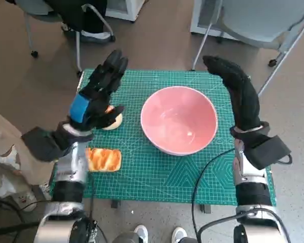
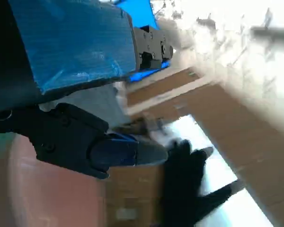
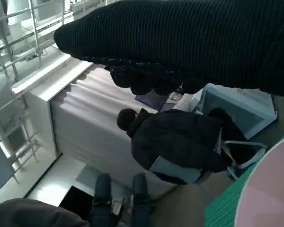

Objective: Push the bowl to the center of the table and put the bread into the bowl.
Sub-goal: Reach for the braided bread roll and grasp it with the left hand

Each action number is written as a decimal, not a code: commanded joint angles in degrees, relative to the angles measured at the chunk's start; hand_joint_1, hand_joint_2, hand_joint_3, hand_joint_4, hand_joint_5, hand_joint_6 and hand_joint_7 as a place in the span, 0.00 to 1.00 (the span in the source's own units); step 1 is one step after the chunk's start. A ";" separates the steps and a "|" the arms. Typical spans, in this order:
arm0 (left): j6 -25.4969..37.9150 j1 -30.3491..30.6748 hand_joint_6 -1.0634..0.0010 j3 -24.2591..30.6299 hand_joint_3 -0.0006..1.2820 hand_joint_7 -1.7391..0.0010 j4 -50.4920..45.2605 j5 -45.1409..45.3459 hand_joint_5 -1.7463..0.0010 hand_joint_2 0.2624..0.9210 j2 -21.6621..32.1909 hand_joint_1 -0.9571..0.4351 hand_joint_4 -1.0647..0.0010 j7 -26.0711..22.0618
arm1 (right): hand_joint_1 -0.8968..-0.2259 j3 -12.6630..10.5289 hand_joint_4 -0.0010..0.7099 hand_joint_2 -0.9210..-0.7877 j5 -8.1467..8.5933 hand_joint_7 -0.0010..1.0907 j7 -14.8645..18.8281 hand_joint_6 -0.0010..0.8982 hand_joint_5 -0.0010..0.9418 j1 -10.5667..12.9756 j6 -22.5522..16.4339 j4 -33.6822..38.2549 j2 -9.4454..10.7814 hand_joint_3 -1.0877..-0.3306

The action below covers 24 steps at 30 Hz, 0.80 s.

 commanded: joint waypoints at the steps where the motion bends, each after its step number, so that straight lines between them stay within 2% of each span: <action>1: 17.16 9.15 0.98 0.50 0.05 1.00 -26.13 16.84 1.00 0.83 15.65 0.13 1.00 -1.01 | 0.29 0.48 0.26 0.00 -0.76 0.21 -0.57 0.15 0.01 2.06 1.60 -1.17 0.33 0.33; 2: 20.55 10.22 0.99 0.84 0.03 1.00 -29.49 18.00 1.00 0.76 16.97 0.17 1.00 -1.95 | 0.29 0.49 0.26 0.00 -0.82 0.21 -0.60 0.15 0.01 2.06 1.63 -1.24 0.31 0.33; 3: 23.59 11.68 0.99 1.59 0.03 1.00 -32.76 18.38 1.00 0.74 18.25 0.19 1.00 -3.04 | 0.29 0.46 0.26 0.00 -0.75 0.21 -0.54 0.15 0.01 2.02 1.73 -1.34 0.25 0.33; 4: 25.66 12.69 0.96 2.10 0.02 0.99 -34.95 18.52 1.00 0.67 19.14 0.26 1.00 -3.70 | 0.29 0.45 0.26 0.00 -0.72 0.21 -0.52 0.15 0.01 2.00 1.82 -1.43 0.24 0.33; 5: 26.63 13.75 0.94 2.72 0.01 0.98 -36.48 18.00 1.00 0.63 19.78 0.32 1.00 -4.13 | 0.29 0.42 0.26 0.00 -0.63 0.22 -0.49 0.15 0.01 1.99 1.94 -1.61 0.22 0.33; 8: 27.36 15.76 0.91 3.57 0.01 0.97 -39.41 17.96 1.00 0.57 20.79 0.42 1.00 -4.39 | 0.29 0.35 0.26 0.00 -0.44 0.22 -0.46 0.14 0.00 1.93 2.11 -1.89 0.23 0.33; 16: 30.93 18.96 0.86 2.25 0.00 0.96 -46.44 18.19 1.00 0.53 25.69 0.51 1.00 -8.44 | 0.28 0.44 0.26 0.00 -1.17 0.23 -1.23 0.14 0.00 1.01 1.90 -1.05 0.51 0.33; 24: 34.74 19.81 0.85 -0.23 0.00 0.97 -50.24 19.65 1.00 0.53 29.66 0.54 1.00 -10.58 | 0.27 1.00 0.27 0.00 -1.70 0.24 -1.54 0.13 0.01 0.51 1.95 -0.57 0.67 0.32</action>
